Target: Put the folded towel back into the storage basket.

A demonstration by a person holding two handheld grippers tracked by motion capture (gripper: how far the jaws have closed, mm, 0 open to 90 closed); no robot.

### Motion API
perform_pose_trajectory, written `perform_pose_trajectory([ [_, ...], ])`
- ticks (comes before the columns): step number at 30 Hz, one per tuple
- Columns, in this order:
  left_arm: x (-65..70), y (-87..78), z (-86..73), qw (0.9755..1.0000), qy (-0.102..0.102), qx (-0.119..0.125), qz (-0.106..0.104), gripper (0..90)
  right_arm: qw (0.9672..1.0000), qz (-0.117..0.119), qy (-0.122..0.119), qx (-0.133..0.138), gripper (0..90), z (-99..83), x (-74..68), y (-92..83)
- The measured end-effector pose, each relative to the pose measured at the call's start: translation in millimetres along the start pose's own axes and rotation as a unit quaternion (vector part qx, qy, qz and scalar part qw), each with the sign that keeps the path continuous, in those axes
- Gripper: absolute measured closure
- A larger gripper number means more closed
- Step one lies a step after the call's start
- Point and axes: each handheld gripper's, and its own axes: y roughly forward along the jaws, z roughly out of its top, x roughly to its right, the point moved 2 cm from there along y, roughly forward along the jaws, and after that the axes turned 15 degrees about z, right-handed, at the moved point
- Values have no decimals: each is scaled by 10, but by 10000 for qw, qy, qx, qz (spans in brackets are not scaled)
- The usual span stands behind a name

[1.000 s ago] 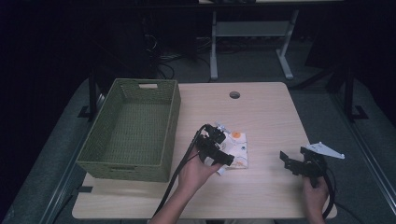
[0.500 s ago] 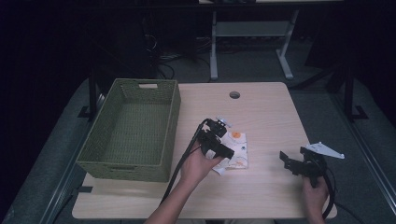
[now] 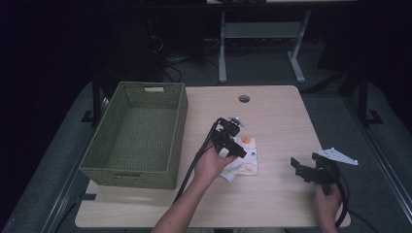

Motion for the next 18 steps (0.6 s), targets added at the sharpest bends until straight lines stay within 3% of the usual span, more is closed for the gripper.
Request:
perform_pose_trajectory([
  [10, 40, 211, 54, 9997, 22, -244, 28, 180, 10000, 7, -7, 2, 137, 0, 0, 1],
  [18, 39, 276, 77, 9994, 13, -333, 52, 193, 10000, 7, -11, 0, 137, 0, -1, 1],
])
